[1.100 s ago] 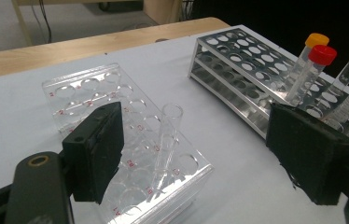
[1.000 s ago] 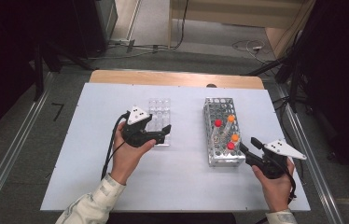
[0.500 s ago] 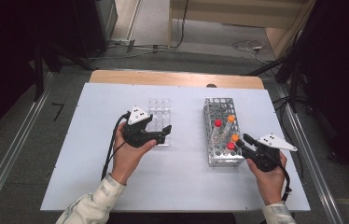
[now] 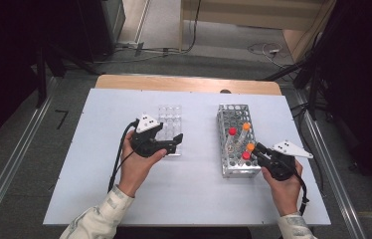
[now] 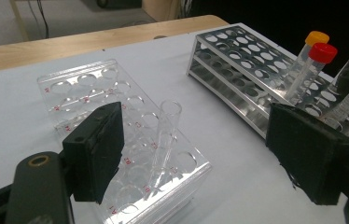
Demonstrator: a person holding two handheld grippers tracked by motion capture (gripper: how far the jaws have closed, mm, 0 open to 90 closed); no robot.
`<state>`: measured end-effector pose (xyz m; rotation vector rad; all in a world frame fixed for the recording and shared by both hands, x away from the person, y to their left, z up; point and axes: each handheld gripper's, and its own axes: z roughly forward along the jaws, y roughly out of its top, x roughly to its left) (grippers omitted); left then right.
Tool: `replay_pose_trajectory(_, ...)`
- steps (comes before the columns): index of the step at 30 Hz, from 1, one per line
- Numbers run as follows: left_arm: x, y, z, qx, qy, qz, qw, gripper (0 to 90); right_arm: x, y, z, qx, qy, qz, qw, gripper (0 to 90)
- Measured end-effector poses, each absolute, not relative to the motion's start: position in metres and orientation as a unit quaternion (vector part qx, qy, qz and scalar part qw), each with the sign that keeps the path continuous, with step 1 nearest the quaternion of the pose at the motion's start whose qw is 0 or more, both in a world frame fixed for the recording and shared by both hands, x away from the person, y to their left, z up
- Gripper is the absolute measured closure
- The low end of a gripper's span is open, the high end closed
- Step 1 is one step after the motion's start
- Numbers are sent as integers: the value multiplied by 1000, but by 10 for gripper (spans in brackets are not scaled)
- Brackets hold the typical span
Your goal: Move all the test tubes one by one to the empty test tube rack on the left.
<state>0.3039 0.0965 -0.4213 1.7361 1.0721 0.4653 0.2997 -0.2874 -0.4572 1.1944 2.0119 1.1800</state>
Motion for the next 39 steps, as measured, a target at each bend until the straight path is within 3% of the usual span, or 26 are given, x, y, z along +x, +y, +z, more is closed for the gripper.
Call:
replay_pose_trajectory(10,304,96,-421,719,443,193,500,203,294,-289,-444,435,729,455,268,739)
replay_pose_trajectory(20,303,97,-420,717,444,193,502,203,275,-296,-407,420,706,489,292,741)
replay_pose_trajectory(39,303,97,-421,718,444,193,499,203,231,-293,-397,403,730,490,254,741)
